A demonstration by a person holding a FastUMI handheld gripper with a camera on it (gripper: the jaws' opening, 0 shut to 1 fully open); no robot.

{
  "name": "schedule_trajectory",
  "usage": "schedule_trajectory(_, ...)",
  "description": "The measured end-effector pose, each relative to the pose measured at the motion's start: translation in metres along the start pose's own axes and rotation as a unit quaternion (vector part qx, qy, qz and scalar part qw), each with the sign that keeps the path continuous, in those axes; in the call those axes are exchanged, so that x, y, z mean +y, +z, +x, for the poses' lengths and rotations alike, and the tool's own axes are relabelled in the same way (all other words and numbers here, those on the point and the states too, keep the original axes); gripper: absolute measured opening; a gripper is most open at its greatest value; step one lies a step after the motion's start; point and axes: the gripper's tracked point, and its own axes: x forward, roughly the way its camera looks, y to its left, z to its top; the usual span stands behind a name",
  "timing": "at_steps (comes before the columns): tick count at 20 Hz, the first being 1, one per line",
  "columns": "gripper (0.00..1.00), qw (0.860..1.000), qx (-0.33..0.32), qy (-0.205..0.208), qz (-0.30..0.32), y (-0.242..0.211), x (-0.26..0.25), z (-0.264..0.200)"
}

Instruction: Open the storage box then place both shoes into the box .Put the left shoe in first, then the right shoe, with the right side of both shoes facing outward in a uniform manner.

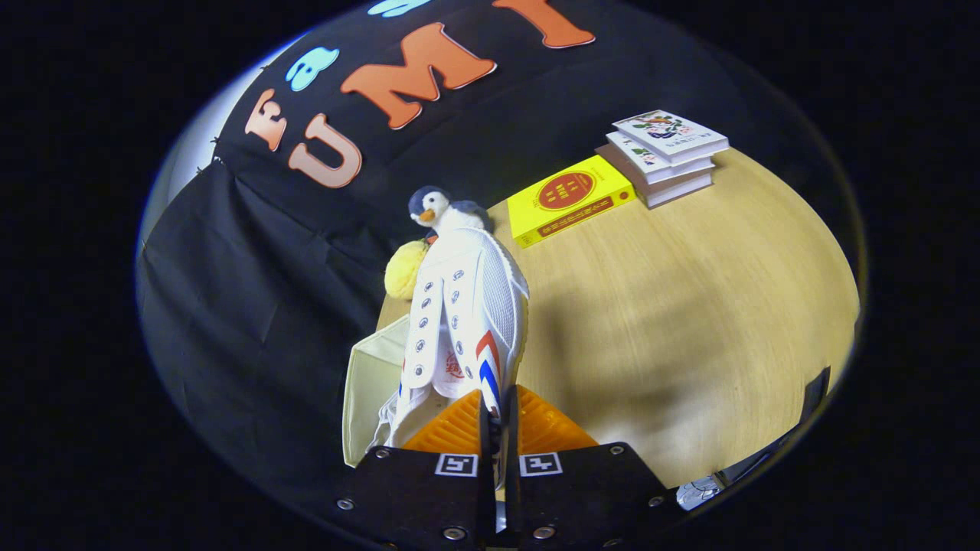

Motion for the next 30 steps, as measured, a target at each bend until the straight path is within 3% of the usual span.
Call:
schedule_trajectory(13, 0.05, 0.995, 0.064, 0.045, -0.060, -0.052, 0.119, 0.040)
schedule_trajectory(15, 0.05, 0.994, 0.076, 0.036, -0.067, -0.063, 0.123, 0.049)
schedule_trajectory(19, 0.05, 0.990, 0.107, -0.039, -0.081, -0.080, 0.103, 0.066)
schedule_trajectory(21, 0.07, 0.990, 0.117, -0.040, -0.074, -0.083, 0.108, 0.072)
schedule_trajectory(23, 0.18, 0.990, 0.116, -0.027, -0.069, -0.084, 0.116, 0.074)
schedule_trajectory(24, 0.31, 0.991, 0.114, -0.019, -0.069, -0.082, 0.121, 0.073)
schedule_trajectory(26, 0.45, 0.993, 0.095, 0.004, -0.074, -0.072, 0.132, 0.068)
schedule_trajectory(30, 0.63, 0.993, 0.040, 0.027, -0.104, -0.035, 0.134, 0.050)
